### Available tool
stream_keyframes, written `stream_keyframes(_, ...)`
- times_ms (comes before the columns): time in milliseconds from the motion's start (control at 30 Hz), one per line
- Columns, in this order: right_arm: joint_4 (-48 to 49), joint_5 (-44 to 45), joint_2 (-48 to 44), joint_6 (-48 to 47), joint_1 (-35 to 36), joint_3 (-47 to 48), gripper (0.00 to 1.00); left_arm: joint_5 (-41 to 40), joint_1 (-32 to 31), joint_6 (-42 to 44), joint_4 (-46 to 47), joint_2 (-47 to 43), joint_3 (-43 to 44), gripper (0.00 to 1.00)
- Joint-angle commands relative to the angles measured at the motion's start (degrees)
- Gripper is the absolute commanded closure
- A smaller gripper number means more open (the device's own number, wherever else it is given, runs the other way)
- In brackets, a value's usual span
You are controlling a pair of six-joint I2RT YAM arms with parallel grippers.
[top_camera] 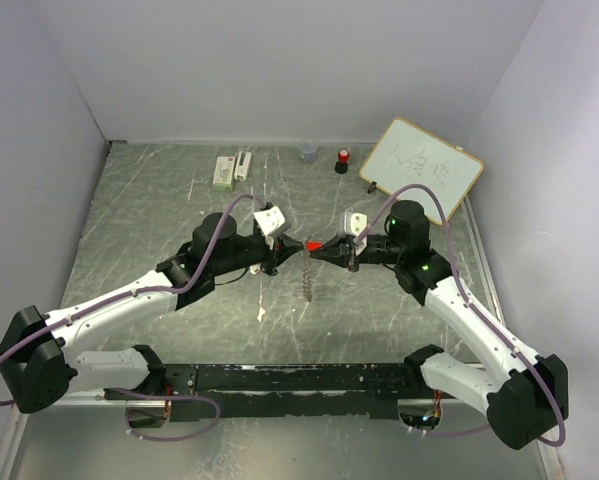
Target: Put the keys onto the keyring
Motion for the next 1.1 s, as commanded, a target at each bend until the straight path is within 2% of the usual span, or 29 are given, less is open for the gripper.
stream_keyframes(0,1.2,-0.05,-1.51,0.05,-0.08,1.98,1.0,-0.85,-0.2,2.4,-0.89,-0.76,2.49,0.93)
stream_keyframes(467,0.71,0.48,-0.52,-0.15,-0.08,2.76,1.0,4.53,-0.18,5.58,-0.73,-1.21,2.91,0.93)
stream_keyframes(733,0.68,2.05,-0.88,0.23,-0.08,2.21,1.0,-3.64,0.75,11.47,-6.77,-3.61,6.42,0.93)
stream_keyframes(900,0.72,2.3,-1.07,0.39,-0.08,2.13,1.0,-3.84,2.91,14.79,-10.22,-4.31,8.53,0.93)
stream_keyframes(1067,0.4,2.17,-1.11,0.22,-0.08,2.41,1.0,0.77,3.68,16.67,-14.12,-3.54,9.68,0.93)
